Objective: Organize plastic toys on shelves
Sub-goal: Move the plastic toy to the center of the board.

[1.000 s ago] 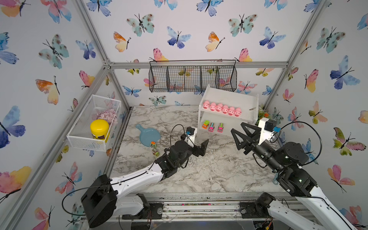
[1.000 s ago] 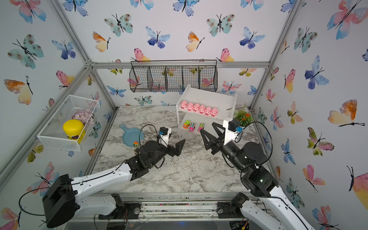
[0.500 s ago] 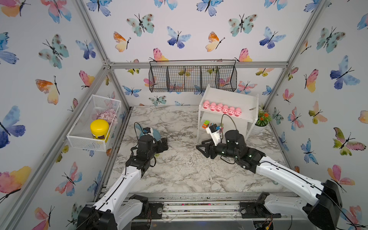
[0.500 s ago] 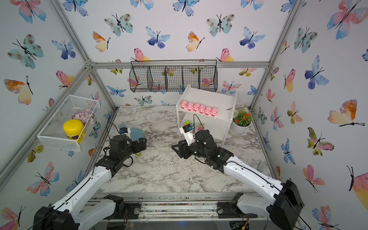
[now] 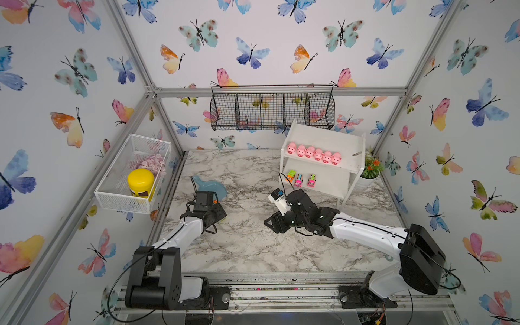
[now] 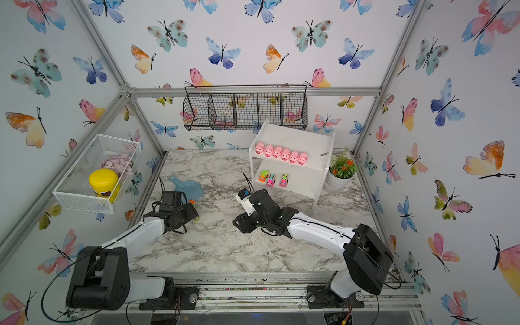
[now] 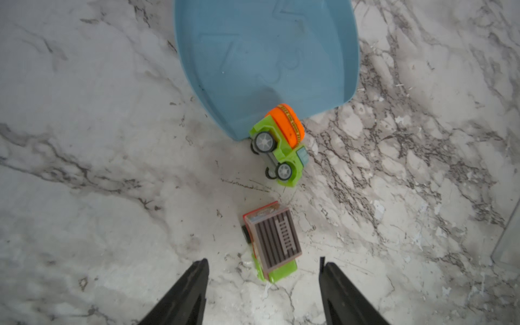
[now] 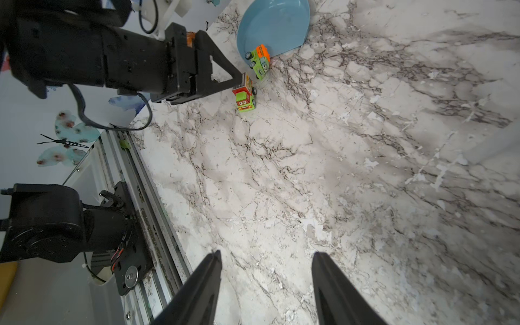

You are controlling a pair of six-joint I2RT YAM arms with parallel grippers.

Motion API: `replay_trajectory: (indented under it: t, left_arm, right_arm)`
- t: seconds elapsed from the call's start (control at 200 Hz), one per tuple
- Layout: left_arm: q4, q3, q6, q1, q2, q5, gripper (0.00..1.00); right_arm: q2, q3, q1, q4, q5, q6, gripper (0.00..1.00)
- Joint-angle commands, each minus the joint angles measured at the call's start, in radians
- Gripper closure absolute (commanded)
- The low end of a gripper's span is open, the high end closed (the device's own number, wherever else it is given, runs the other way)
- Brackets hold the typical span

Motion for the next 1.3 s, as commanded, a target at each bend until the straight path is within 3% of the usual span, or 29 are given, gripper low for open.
replay_trajectory:
  t: [0.0,0.125,0.36,0.591,0.786,0.926,1.071,1.291]
  left_arm:
    - [-0.031,0.044,-0.046,-0.008,0.059,-0.018,0.32]
    - [-0.027,0.07,-0.028,-0.018,0.119,-0.022,0.32]
    - [-0.056,0.125,0.036,-0.055,0.193,-0.004,0.65]
    - [-0.095,0.133,0.173,-0.116,0.178,0.093,0.73]
    - [-0.084,0.144,0.47,-0.335,0.16,0.372,0.72]
    - [-0.047,0.172,0.607,-0.56,0.211,0.305,0.71]
    - [0.004,0.231,0.687,-0.731,0.292,0.195,0.69]
    - [-0.017,0.337,0.686,-0.821,0.433,0.093,0.62]
  right_arm:
    - [0.004,0.031,0.001,0.027,-0.019,-0.009,0.43]
    - [-0.008,0.015,0.001,0.03,-0.015,-0.005,0.43]
    - [-0.028,0.002,0.001,0.031,-0.005,-0.006,0.43]
    - [-0.081,-0.024,0.001,0.026,0.022,-0.014,0.42]
    - [-0.258,-0.163,-0.001,0.067,0.138,0.004,0.41]
    - [-0.408,-0.267,-0.003,0.059,0.239,0.05,0.39]
    - [-0.568,-0.36,-0.007,0.044,0.342,0.115,0.39]
    - [-0.71,-0.409,-0.015,-0.035,0.409,0.152,0.39]
